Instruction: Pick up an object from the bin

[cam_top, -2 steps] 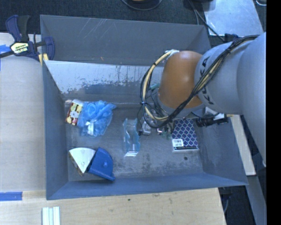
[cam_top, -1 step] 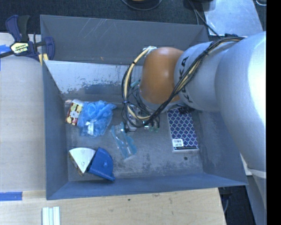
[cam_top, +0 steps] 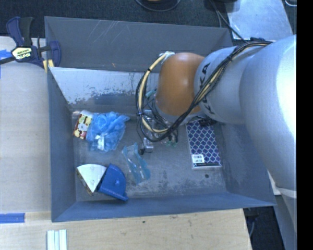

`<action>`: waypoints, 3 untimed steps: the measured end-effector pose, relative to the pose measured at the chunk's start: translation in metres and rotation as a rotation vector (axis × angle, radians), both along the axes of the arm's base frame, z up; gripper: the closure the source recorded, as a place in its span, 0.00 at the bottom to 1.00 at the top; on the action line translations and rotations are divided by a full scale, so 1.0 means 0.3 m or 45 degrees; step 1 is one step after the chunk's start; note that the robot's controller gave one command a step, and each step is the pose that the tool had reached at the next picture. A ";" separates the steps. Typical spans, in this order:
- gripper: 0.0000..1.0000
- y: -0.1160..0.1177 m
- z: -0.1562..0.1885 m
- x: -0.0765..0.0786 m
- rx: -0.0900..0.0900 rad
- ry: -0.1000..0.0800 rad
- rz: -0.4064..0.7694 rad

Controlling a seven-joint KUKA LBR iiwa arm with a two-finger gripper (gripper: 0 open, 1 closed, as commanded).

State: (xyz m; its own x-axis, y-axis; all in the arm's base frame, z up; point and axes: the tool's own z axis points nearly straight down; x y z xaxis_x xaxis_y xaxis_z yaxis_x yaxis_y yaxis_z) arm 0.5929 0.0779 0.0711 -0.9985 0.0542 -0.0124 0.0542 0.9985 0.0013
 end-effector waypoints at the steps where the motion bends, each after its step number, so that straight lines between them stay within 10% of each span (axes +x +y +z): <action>1: 0.00 0.002 0.323 0.068 -0.002 0.000 0.163; 2: 0.00 -0.008 0.367 0.043 0.003 -0.004 -0.125; 3: 0.00 0.354 0.207 0.064 0.003 -0.008 -0.071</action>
Offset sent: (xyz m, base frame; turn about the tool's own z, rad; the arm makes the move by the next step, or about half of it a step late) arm 0.0004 -0.0042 0.0773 0.3945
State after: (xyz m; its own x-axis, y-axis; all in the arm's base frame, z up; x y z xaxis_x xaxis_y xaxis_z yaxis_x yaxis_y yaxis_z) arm 0.6122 0.1842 0.1332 -0.9938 0.1096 -0.0187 0.1096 0.9940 0.0040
